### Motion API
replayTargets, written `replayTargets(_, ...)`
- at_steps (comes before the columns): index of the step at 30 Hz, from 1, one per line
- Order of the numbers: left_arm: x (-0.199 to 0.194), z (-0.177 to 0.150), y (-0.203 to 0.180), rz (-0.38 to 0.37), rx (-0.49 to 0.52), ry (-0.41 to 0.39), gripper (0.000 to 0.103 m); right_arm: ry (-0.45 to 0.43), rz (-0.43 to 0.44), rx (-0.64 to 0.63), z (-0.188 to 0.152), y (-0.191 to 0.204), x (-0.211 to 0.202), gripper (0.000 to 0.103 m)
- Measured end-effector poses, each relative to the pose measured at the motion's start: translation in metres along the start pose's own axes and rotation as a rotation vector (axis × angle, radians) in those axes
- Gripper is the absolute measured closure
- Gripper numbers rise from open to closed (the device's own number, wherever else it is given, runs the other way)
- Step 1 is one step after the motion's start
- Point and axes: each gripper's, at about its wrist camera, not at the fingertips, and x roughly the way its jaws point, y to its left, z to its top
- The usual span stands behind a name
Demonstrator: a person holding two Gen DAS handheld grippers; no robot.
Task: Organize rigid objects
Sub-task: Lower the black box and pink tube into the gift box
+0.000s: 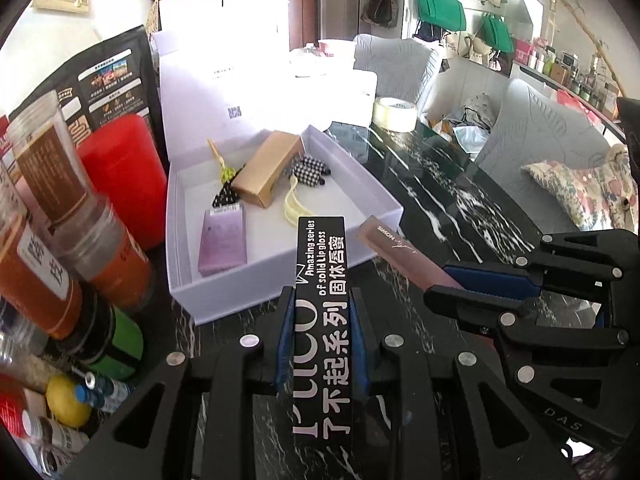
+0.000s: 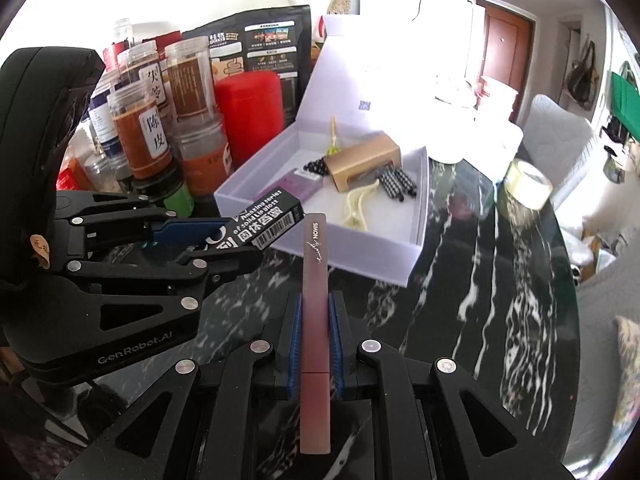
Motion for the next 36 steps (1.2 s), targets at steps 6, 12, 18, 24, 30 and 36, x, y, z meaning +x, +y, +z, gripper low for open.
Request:
replayTargets(6, 0.007, 0.017, 0.005, 0.004, 0.004, -0.015, 0.078, -0.022, 0.008, -0.001, 0.014, -0.008, 0.004, 0.090)
replayTargets(12, 0.015, 0.034, 0.010, 0.002, 0.013, -0.030, 0.078, -0.043, 0.002, -0.011, 0.031, -0.018, 0.010, 0.090)
replayTargets(18, 0.024, 0.055, 0.017, 0.012, 0.021, -0.048, 0.078, -0.062, 0.002, -0.037, 0.051, -0.024, 0.018, 0.090)
replayTargets(24, 0.036, 0.073, 0.027, 0.022, 0.021, -0.061, 0.078, -0.087, -0.004, -0.043, 0.069, -0.031, 0.027, 0.090)
replayTargets(30, 0.051, 0.091, 0.038, 0.027, 0.020, -0.069, 0.078, -0.098, -0.001, -0.038, 0.083, -0.038, 0.039, 0.090)
replayTargets(36, 0.073, 0.103, 0.048, 0.037, 0.009, -0.058, 0.078, -0.119, -0.037, -0.039, 0.095, -0.046, 0.051, 0.090)
